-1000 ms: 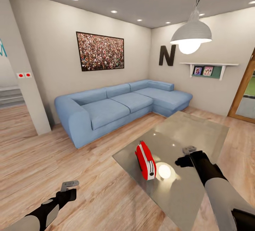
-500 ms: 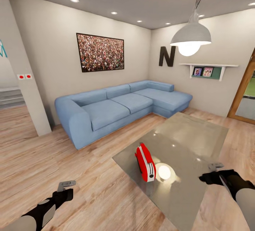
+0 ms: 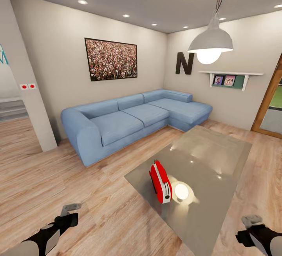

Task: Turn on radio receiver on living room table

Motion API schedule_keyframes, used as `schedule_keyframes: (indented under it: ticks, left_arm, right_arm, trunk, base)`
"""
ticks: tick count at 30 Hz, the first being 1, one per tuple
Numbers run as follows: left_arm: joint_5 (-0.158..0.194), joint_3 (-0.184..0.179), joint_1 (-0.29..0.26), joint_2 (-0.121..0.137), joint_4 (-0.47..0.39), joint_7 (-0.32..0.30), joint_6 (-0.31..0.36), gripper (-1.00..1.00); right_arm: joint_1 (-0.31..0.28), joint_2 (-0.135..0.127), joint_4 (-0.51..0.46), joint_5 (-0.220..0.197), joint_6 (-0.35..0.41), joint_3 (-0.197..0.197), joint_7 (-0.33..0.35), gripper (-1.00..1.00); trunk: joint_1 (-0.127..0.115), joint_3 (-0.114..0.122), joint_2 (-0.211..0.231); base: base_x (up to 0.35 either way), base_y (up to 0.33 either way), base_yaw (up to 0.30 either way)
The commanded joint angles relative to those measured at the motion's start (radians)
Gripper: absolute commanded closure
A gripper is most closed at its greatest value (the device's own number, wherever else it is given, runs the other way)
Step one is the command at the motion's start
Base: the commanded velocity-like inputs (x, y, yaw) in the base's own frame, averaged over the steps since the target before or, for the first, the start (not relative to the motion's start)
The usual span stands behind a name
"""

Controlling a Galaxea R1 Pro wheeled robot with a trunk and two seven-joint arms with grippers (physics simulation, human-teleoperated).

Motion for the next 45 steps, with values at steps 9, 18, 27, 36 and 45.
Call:
schedule_keyframes:
  ticks: [9, 18, 27, 36, 45]
  left_arm:
    - [0.000, -0.001, 0.049, 0.002, 0.155, 0.123, -0.007, 1.00]
    - [0.000, -0.002, 0.064, -0.004, 0.158, 0.131, -0.015, 1.00]
    - [-0.010, -0.002, 0.074, -0.007, 0.159, 0.129, -0.011, 1.00]
    - [-0.088, -0.002, 0.095, -0.055, 0.159, 0.127, -0.008, 1.00]
    - [-0.089, 0.000, 0.138, -0.107, 0.159, 0.123, -0.005, 1.00]
  right_arm:
    - [0.112, 0.002, 0.055, 0.001, -0.145, 0.002, -0.080, -1.00]
    - [0.139, 0.012, 0.056, 0.002, -0.166, 0.003, -0.079, -1.00]
    - [0.150, 0.053, 0.057, 0.003, -0.163, 0.003, -0.077, -1.00]
    - [0.151, 0.272, 0.057, 0.000, -0.163, 0.001, -0.070, -1.00]
    - [0.151, 0.416, 0.057, -0.001, -0.163, 0.000, -0.074, -1.00]
  trunk:
    - [-0.035, 0.028, 0.063]
    - [-0.069, 0.057, 0.126]
    - [-0.104, 0.085, 0.189]
    - [-0.119, 0.097, 0.217]
    - [-0.119, 0.097, 0.217]
  base:
    - [-0.026, -0.021, 0.000]
    - [-0.234, -0.197, 0.000]
    - [-0.249, -0.211, 0.000]
    - [-0.104, -0.088, 0.000]
    - [-0.002, -0.001, 0.000]
